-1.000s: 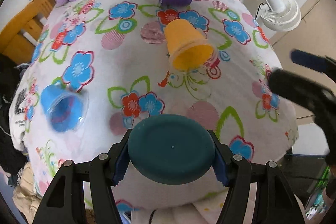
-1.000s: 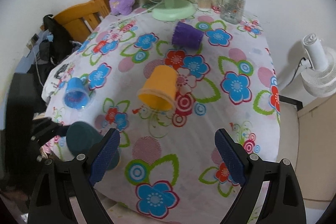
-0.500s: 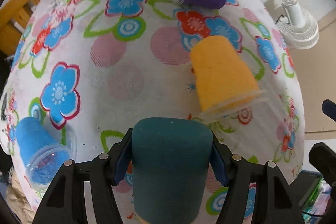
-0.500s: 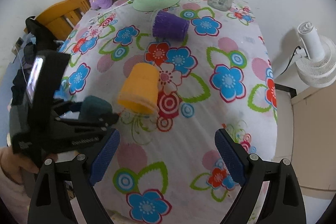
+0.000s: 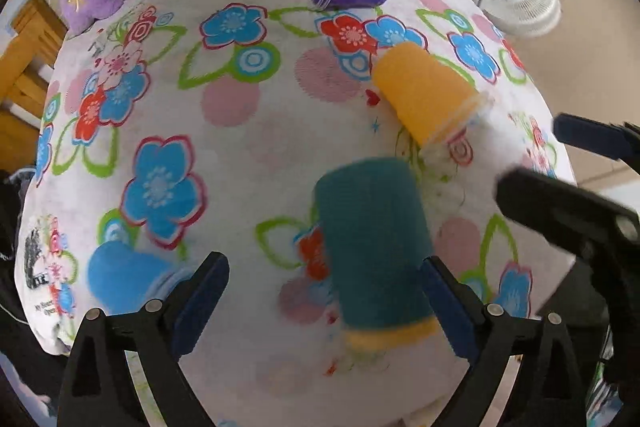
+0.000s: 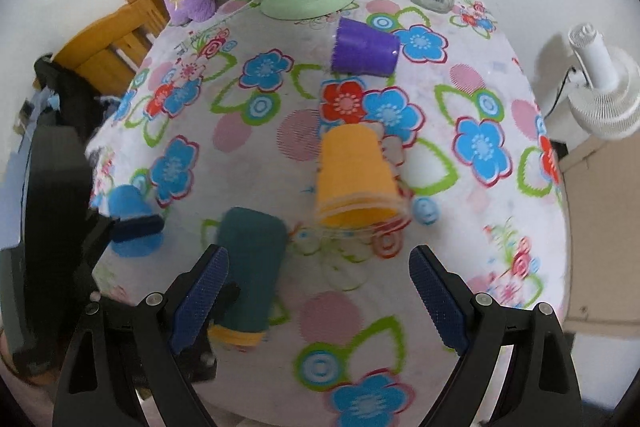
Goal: Flip cup upside down
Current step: 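Grasp the teal cup with the right tool while the left tool releases it, then carry the teal cup bottom up with the right tool and lower it to the table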
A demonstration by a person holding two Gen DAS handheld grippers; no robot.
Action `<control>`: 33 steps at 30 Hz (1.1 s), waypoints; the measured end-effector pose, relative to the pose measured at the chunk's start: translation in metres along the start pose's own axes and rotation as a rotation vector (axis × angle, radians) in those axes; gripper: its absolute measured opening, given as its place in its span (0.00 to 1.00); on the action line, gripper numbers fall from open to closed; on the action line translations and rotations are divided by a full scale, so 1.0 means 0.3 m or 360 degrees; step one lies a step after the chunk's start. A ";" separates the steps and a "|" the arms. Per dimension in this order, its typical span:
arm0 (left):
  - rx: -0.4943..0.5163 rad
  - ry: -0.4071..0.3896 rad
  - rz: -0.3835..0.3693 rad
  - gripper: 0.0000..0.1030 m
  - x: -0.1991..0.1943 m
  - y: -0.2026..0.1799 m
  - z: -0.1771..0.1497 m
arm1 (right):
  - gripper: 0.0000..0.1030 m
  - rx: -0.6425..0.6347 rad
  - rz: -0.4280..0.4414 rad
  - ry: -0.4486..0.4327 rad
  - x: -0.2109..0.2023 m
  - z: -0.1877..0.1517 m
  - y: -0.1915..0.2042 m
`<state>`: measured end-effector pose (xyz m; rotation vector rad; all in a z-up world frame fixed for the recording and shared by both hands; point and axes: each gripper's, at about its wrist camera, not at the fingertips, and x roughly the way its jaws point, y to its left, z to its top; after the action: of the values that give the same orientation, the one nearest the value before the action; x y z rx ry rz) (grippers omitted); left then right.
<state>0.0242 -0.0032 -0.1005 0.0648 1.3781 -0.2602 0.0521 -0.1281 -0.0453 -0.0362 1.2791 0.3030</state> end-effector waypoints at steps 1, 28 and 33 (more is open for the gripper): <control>0.0023 0.0001 0.0000 0.95 -0.010 0.009 -0.011 | 0.91 0.0018 0.0002 -0.0004 0.003 -0.004 0.019; 0.0518 -0.0110 -0.0152 0.99 -0.011 0.055 -0.054 | 0.82 0.0252 -0.0206 0.0156 0.318 -0.010 0.162; 0.0457 -0.0016 -0.0169 0.99 0.032 0.078 -0.031 | 0.69 0.0290 -0.0162 0.0224 0.351 -0.011 0.150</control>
<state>0.0219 0.0198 -0.1142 0.2286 1.3278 -0.5455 0.0650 -0.0643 -0.1395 0.0331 1.4350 0.0966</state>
